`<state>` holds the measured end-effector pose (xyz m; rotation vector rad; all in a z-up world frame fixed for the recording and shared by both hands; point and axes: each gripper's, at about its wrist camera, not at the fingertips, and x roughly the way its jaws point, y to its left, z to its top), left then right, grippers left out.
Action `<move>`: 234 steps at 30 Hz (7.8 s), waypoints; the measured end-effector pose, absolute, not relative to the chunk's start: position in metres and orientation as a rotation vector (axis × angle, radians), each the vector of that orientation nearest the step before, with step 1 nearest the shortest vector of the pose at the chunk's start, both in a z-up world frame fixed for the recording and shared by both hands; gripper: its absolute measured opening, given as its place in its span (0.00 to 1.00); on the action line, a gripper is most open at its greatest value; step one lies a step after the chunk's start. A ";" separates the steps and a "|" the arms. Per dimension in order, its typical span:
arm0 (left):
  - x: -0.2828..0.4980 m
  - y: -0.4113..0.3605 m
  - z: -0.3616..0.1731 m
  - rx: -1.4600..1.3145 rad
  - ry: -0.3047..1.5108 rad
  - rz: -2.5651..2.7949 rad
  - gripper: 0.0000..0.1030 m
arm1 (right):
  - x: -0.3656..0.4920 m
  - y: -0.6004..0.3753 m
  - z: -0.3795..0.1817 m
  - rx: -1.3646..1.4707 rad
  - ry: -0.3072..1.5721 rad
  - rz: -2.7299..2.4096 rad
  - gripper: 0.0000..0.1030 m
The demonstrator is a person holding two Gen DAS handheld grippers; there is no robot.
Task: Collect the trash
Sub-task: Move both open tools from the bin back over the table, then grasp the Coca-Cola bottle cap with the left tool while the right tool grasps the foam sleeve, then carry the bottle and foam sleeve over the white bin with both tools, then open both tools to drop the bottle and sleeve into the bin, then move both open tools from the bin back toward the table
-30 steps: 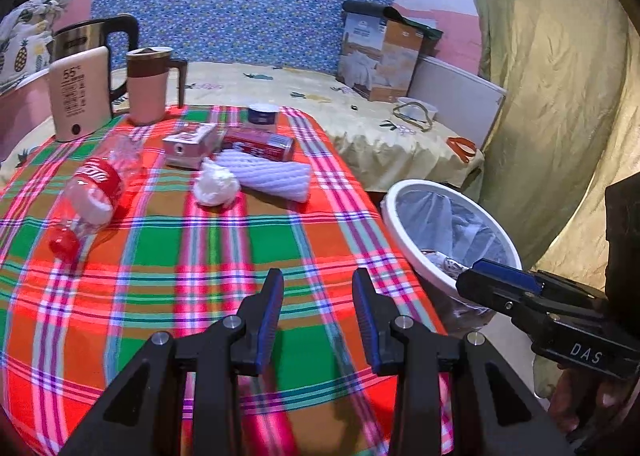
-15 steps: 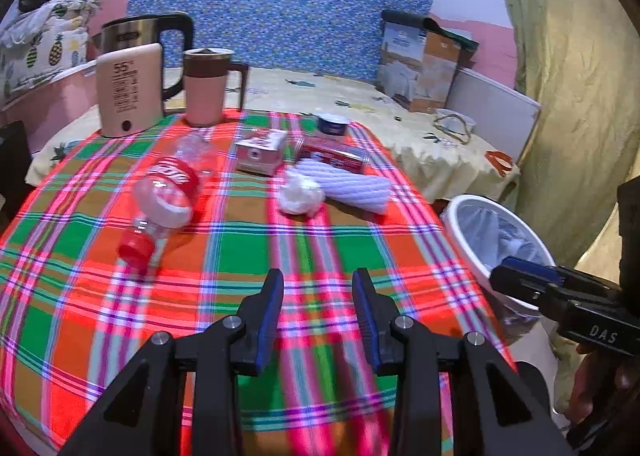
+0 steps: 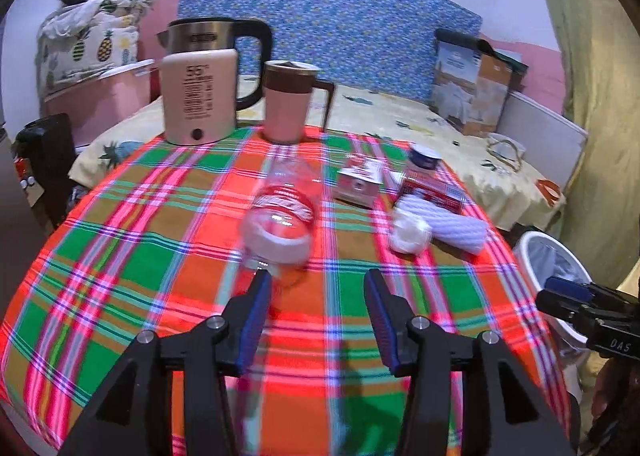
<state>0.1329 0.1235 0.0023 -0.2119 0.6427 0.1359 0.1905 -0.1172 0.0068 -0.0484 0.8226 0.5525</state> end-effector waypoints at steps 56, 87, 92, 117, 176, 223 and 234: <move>0.154 0.117 -0.025 -0.247 0.764 0.062 0.32 | 0.218 -0.142 -0.011 0.102 0.874 0.525 0.14; 0.130 0.021 0.007 -0.163 0.720 -0.138 0.32 | 0.173 -0.200 0.007 0.176 0.781 0.424 0.14; 0.133 0.006 0.008 -0.151 0.723 -0.172 0.32 | 0.170 -0.206 0.008 0.175 0.772 0.401 0.14; 0.152 -0.056 0.013 -0.088 0.730 -0.325 0.32 | 0.166 -0.252 0.005 0.213 0.765 0.286 0.14; 0.205 -0.163 -0.012 -0.002 0.847 -0.527 0.42 | 0.177 -0.309 -0.015 0.252 0.848 0.036 0.33; 0.140 -0.054 0.017 -0.114 0.704 -0.274 0.42 | 0.150 -0.209 0.016 0.129 0.779 0.366 0.48; 0.140 -0.028 0.011 -0.143 0.703 -0.222 0.42 | 0.153 -0.191 0.012 0.087 0.821 0.404 0.48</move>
